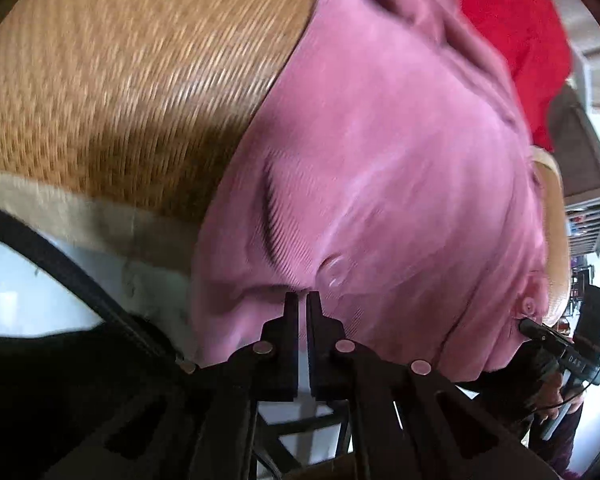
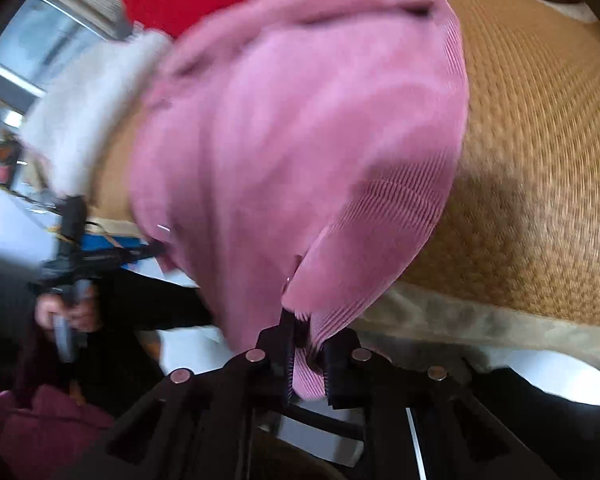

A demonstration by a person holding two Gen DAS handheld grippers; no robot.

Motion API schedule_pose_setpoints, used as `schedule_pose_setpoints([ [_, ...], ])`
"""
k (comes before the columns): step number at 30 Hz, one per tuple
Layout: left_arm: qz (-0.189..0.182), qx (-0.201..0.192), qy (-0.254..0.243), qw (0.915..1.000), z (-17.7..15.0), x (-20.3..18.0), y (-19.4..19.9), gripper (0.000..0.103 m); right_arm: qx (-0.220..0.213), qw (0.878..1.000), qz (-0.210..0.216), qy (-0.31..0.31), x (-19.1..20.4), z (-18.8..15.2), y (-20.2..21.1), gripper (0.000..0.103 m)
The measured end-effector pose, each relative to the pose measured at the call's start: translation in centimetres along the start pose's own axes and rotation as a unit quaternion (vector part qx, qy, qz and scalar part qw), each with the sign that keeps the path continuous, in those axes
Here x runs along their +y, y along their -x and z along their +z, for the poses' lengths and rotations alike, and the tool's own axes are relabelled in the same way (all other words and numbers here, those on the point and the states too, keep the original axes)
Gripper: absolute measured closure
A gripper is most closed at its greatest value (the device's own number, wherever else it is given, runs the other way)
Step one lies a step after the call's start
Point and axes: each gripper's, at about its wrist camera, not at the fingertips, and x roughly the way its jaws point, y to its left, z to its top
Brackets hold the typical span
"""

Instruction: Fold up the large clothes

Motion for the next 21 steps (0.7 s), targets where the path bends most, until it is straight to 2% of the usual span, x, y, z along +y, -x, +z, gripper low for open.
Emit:
schedule_pose_setpoints([
  [2, 0.025, 0.009, 0.008, 0.9996, -0.2, 0.4, -0.3, 0.100, 0.007, 1.000, -0.002, -0.008, -0.5, 0.4, -0.5, 0.091],
  [3, 0.037, 0.019, 0.016, 0.9990, -0.4, 1.0, -0.6, 0.094, 0.015, 1.000, -0.009, -0.016, -0.9, 0.4, -1.1, 0.088],
  [4, 0.056, 0.033, 0.031, 0.9974, -0.5, 1.6, -0.9, 0.086, 0.028, 0.999, -0.013, -0.030, -1.4, 0.4, -1.9, 0.087],
  [5, 0.069, 0.039, 0.048, 0.9957, -0.6, 2.3, -1.0, 0.064, 0.043, 0.998, -0.020, -0.043, -1.9, 0.3, -2.7, 0.086],
  [6, 0.073, 0.034, 0.060, 0.9949, -0.7, 2.9, -0.8, 0.047, 0.049, 0.997, -0.026, -0.050, -2.2, 0.1, -3.1, 0.081],
  [8, 0.092, 0.014, 0.075, 0.9929, -0.8, 3.7, -0.1, 0.032, 0.056, 0.996, -0.025, -0.068, -3.4, -0.3, -3.7, 0.077],
  [9, 0.102, 0.007, 0.083, 0.9912, -0.6, 4.4, -0.1, 0.026, 0.055, 0.995, -0.018, -0.077, -3.8, -0.3, -3.8, 0.071],
  [10, 0.102, 0.011, 0.090, 0.9907, -0.6, 4.7, -0.3, 0.026, 0.058, 0.995, -0.018, -0.082, -4.2, -0.5, -3.5, 0.062],
  [11, 0.092, 0.027, 0.094, 0.9910, -0.6, 5.0, -0.9, 0.026, 0.065, 0.994, -0.023, -0.087, -4.4, -0.4, -3.8, 0.031],
  [12, 0.074, 0.054, 0.093, 0.9915, -0.7, 5.1, -1.8, 0.026, 0.069, 0.993, -0.023, -0.089, -4.4, -0.2, -3.8, 0.023],
  [14, 0.054, 0.076, 0.084, 0.9921, 0.3, 4.4, -3.6, 0.026, 0.062, 0.995, -0.021, -0.080, -4.3, -0.4, -4.6, 0.023],
  [16, 0.049, 0.078, 0.081, 0.9924, 0.6, 4.4, -4.2, 0.027, 0.058, 0.996, -0.021, -0.065, -3.8, -0.5, -5.2, 0.032],
  [17, 0.048, 0.078, 0.081, 0.9925, 0.6, 4.6, -4.3, 0.048, 0.060, 0.996, -0.023, -0.066, -3.7, -0.6, -5.4, 0.068],
  [18, 0.041, 0.081, 0.082, 0.9925, -0.2, 4.3, -4.3, 0.076, 0.065, 0.996, -0.029, -0.061, -3.5, -0.6, -5.7, 0.085],
  [19, 0.032, 0.086, 0.081, 0.9924, -0.5, 4.3, -4.4, 0.091, 0.070, 0.996, -0.033, -0.054, -3.0, -0.7, -5.5, 0.087],
  [20, 0.029, 0.087, 0.077, 0.9928, -1.1, 4.2, -4.5, 0.096, 0.071, 0.995, -0.031, -0.055, -2.7, -0.9, -5.0, 0.090],
  [21, 0.027, 0.078, 0.063, 0.9946, -1.3, 3.8, -4.1, 0.096, 0.071, 0.996, -0.027, -0.051, -2.0, -0.9, -4.3, 0.092],
])
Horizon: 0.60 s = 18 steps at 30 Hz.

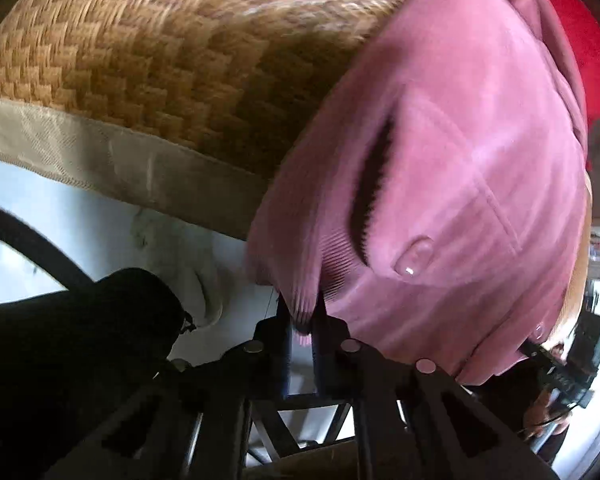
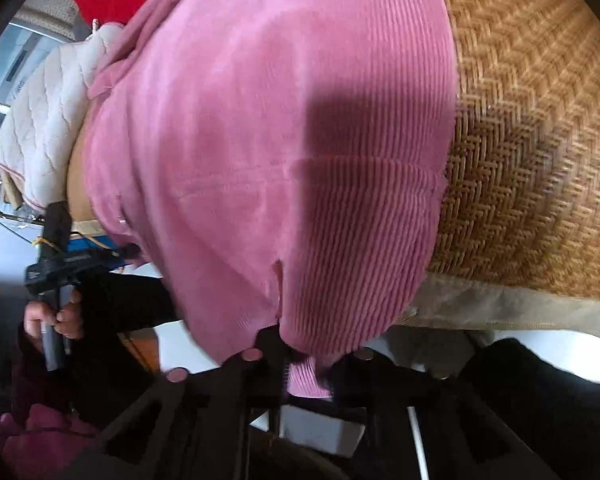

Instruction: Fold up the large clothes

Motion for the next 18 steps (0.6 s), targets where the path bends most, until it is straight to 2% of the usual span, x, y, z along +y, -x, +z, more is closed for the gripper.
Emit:
schedule_pose_setpoints([
  [3, -0.015, -0.033, -0.040, 0.9985, -1.0, -1.4, 2.0, 0.097, -0.020, 0.999, 0.007, 0.037, 1.9, -0.8, 3.1, 0.094],
  [5, -0.036, -0.045, -0.058, 0.9967, -1.6, -2.2, 3.5, 0.097, -0.047, 0.997, 0.029, 0.058, 3.3, -0.9, 6.0, 0.094],
  [7, -0.067, -0.060, -0.079, 0.9928, -2.3, -3.1, 5.6, 0.097, -0.074, 0.994, 0.046, 0.069, 4.0, -0.5, 8.3, 0.094],
  [9, -0.085, -0.086, -0.097, 0.9879, -1.7, -4.1, 8.5, 0.097, -0.107, 0.989, 0.061, 0.088, 4.6, -0.1, 10.4, 0.095],
  [12, -0.123, -0.134, -0.107, 0.9775, 0.5, -5.4, 13.0, 0.097, -0.145, 0.982, 0.064, 0.104, 5.6, 2.0, 12.6, 0.095],
  [15, -0.134, -0.175, -0.115, 0.9686, 3.7, -6.9, 17.0, 0.097, -0.192, 0.974, 0.058, 0.107, 5.4, 5.3, 14.4, 0.095],
  [18, -0.124, -0.220, -0.120, 0.9602, 10.0, -9.1, 21.4, 0.097, -0.234, 0.968, 0.064, 0.066, 3.6, 10.6, 15.7, 0.095],
])
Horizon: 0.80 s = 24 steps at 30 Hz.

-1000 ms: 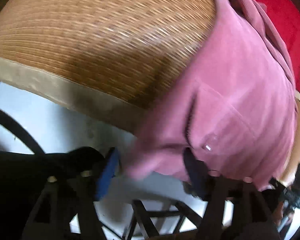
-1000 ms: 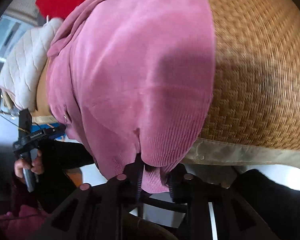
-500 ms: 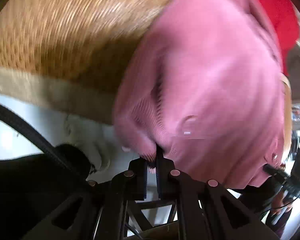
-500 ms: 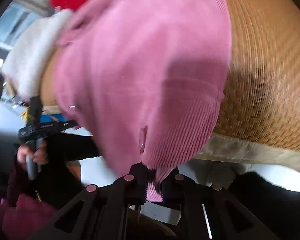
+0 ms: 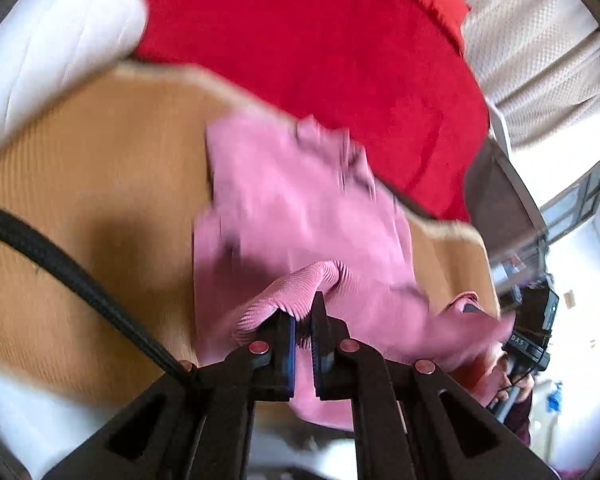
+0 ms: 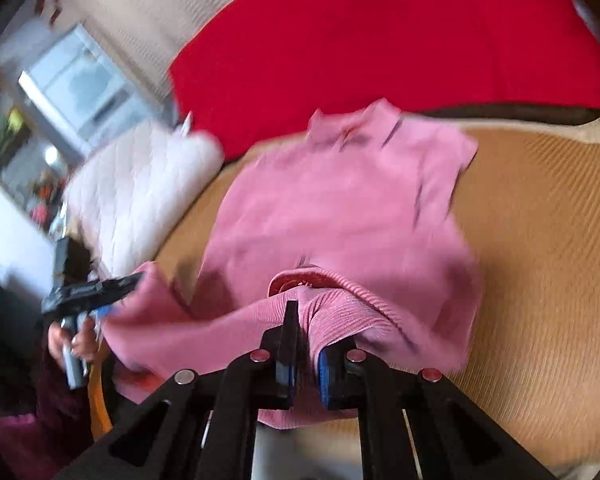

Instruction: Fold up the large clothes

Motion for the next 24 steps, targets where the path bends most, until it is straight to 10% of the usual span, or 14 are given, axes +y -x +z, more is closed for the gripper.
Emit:
schedule_pose_setpoints([
  [9, 0.039, -0.076, 0.056, 0.9948, 13.0, 2.7, -11.1, 0.097, -0.064, 0.987, 0.013, -0.149, -9.2, 13.9, -10.1, 0.094],
  [16, 0.035, -0.073, 0.099, 0.9917, 16.0, 4.8, -16.3, 0.093, -0.021, 0.947, 0.107, -0.301, -17.7, 14.8, -17.1, 0.090],
  [19, 0.037, -0.116, 0.097, 0.9878, 16.5, 3.6, -13.9, 0.065, -0.051, 0.941, 0.120, -0.312, -18.0, 14.2, -15.4, 0.085],
  [20, 0.049, -0.136, 0.099, 0.9846, 16.5, 3.4, -13.0, 0.042, -0.056, 0.941, 0.120, -0.313, -17.5, 13.9, -14.8, 0.080],
  [22, 0.057, -0.198, 0.100, 0.9733, 16.0, 2.7, -10.6, 0.033, -0.092, 0.939, 0.106, -0.315, -17.3, 13.8, -12.4, 0.070],
  [24, 0.064, -0.214, 0.090, 0.9706, 15.6, 1.5, -9.1, 0.028, -0.137, 0.935, 0.091, -0.313, -17.0, 13.6, -9.8, 0.016],
])
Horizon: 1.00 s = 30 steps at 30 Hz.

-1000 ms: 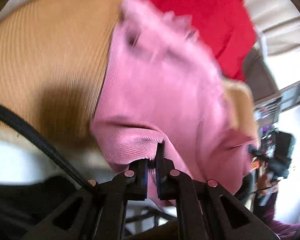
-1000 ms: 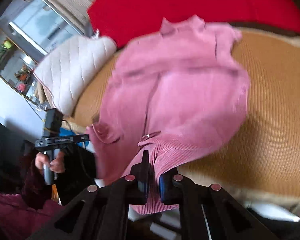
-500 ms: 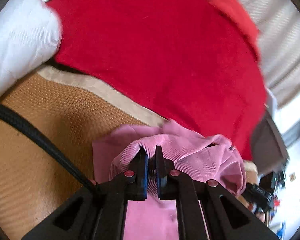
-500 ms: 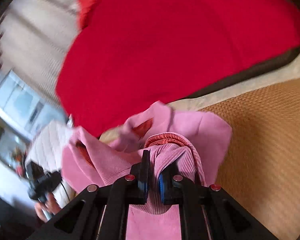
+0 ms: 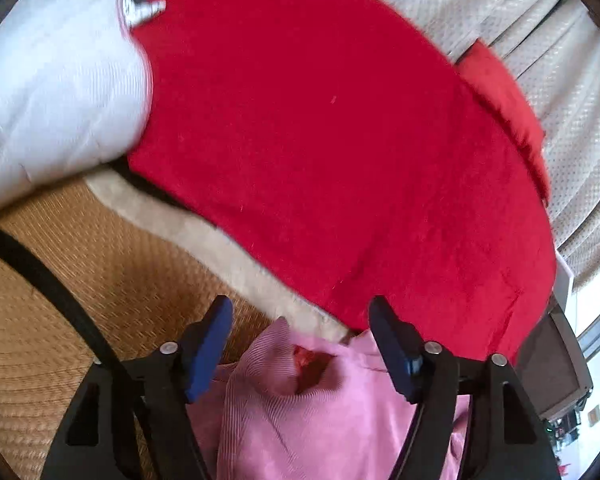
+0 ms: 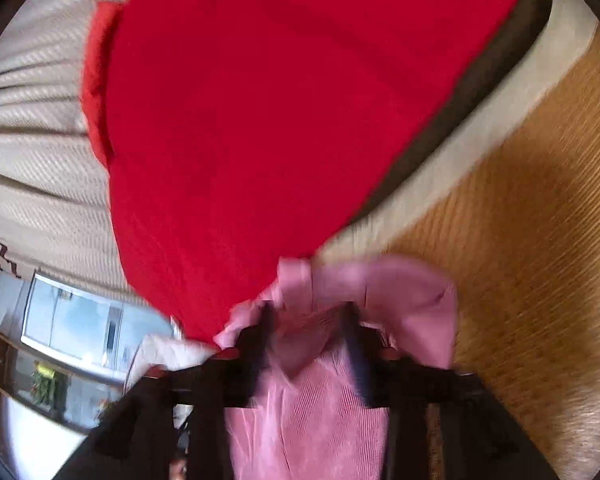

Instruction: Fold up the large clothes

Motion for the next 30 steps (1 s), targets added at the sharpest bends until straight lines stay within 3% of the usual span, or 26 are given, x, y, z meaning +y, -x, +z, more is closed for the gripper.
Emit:
schedule_pose_setpoints([
  [2, 0.020, 0.015, -0.036, 0.9990, -0.6, -1.5, 0.6, 0.027, -0.059, 0.998, -0.019, 0.013, 1.1, 0.0, 2.7, 0.012],
  [4, 0.034, 0.042, -0.081, 0.9953, -2.3, -3.1, 0.6, 0.027, -0.040, 0.995, -0.044, 0.077, 3.4, -0.9, 3.3, 0.016],
  [7, 0.068, 0.103, -0.136, 0.9830, -5.2, -4.5, 0.0, 0.027, 0.007, 0.983, -0.098, 0.158, 6.5, -4.5, 1.4, 0.044],
  [8, 0.079, 0.116, -0.147, 0.9791, -5.9, -4.7, -0.3, 0.027, 0.021, 0.978, -0.109, 0.177, 7.0, -5.4, 0.7, 0.064],
  [9, 0.092, 0.124, -0.158, 0.9751, -6.7, -4.8, -0.7, 0.027, 0.041, 0.967, -0.134, 0.212, 7.8, -6.9, -0.6, 0.069],
  [11, 0.124, 0.129, -0.175, 0.9681, -7.4, -4.4, -1.6, 0.027, 0.058, 0.946, -0.181, 0.262, 8.6, -9.3, -2.8, 0.069],
  [12, 0.162, 0.129, -0.187, 0.9603, -7.7, -3.8, -2.6, 0.027, 0.065, 0.941, -0.194, 0.271, 8.7, -9.9, -3.4, 0.069],
  [15, 0.218, 0.143, -0.181, 0.9483, -7.8, -1.4, -4.0, 0.023, 0.089, 0.923, -0.246, 0.282, 7.2, -10.9, -5.9, 0.069],
  [16, 0.210, 0.164, -0.145, 0.9529, -7.5, -0.3, -4.4, 0.022, 0.104, 0.923, -0.252, 0.272, 6.1, -11.0, -6.7, 0.069],
  [17, 0.196, 0.162, -0.115, 0.9603, -7.0, 0.3, -4.1, 0.022, 0.105, 0.925, -0.247, 0.268, 5.9, -11.0, -6.8, 0.069],
  [19, 0.181, 0.140, -0.101, 0.9682, -6.1, 0.0, -3.2, 0.022, 0.099, 0.925, -0.247, 0.272, 6.8, -10.8, -6.3, 0.068],
  [25, 0.166, 0.114, -0.107, 0.9737, -4.3, -1.3, -4.2, 0.022, 0.057, 0.942, -0.183, 0.276, 9.9, -9.7, -5.8, 0.066],
  [30, 0.177, 0.147, -0.074, 0.9702, -3.9, -0.2, -7.4, 0.020, 0.100, 0.935, -0.235, 0.245, 6.9, -9.5, -8.6, 0.064],
])
